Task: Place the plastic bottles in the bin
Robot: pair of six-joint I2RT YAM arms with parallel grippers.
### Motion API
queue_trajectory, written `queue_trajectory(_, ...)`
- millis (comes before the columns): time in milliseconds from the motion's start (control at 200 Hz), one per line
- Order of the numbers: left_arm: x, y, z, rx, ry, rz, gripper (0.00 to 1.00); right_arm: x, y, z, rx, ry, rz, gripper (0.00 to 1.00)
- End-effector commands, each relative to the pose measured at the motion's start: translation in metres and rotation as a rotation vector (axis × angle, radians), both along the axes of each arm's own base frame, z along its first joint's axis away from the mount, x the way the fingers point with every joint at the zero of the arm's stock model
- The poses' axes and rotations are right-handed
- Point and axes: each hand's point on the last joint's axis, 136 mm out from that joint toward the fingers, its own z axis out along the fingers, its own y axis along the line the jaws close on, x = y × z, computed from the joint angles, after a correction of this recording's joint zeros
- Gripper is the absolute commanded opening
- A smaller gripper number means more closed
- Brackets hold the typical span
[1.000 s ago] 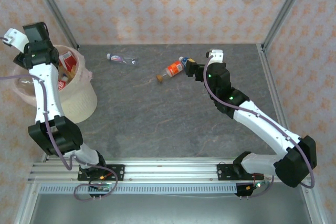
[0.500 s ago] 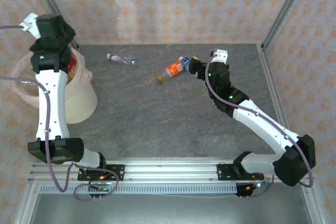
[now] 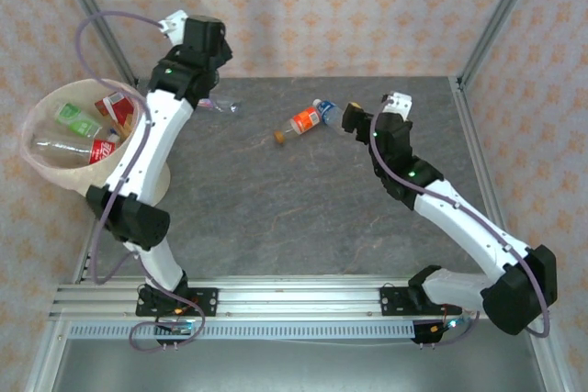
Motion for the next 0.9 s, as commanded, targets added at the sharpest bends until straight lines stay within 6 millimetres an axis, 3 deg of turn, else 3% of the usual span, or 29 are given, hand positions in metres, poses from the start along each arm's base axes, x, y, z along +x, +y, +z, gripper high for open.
queue_trajectory(0,0.014,-0.013,-0.028,-0.097,0.027,0.027,1.00,-0.009,-0.014,0.004,0.000,-0.010,-0.040,0.99)
queue_trajectory(70,0.027,-0.019,-0.049,-0.145,0.038,0.051,1.00,-0.014,-0.017,0.002,-0.014,-0.004,-0.037,0.99)
queue_trajectory(95,0.036,-0.021,-0.068,-0.149,0.067,0.061,1.00,-0.016,-0.018,0.001,-0.021,0.000,-0.037,0.99)
queue_trajectory(270,0.074,-0.031,-0.120,-0.205,0.122,0.075,1.00,-0.026,-0.023,0.001,-0.071,0.003,-0.013,0.99)
queue_trajectory(435,0.092,0.000,-0.178,-0.310,0.171,0.233,1.00,-0.035,-0.025,0.003,-0.109,-0.015,0.021,0.99)
queue_trajectory(610,0.103,0.032,-0.226,-0.390,0.183,0.373,1.00,-0.041,-0.028,0.004,-0.154,-0.014,0.034,0.99)
queue_trajectory(896,0.126,0.038,-0.285,-0.449,0.257,0.396,1.00,-0.037,-0.027,0.005,-0.200,-0.010,0.037,0.99)
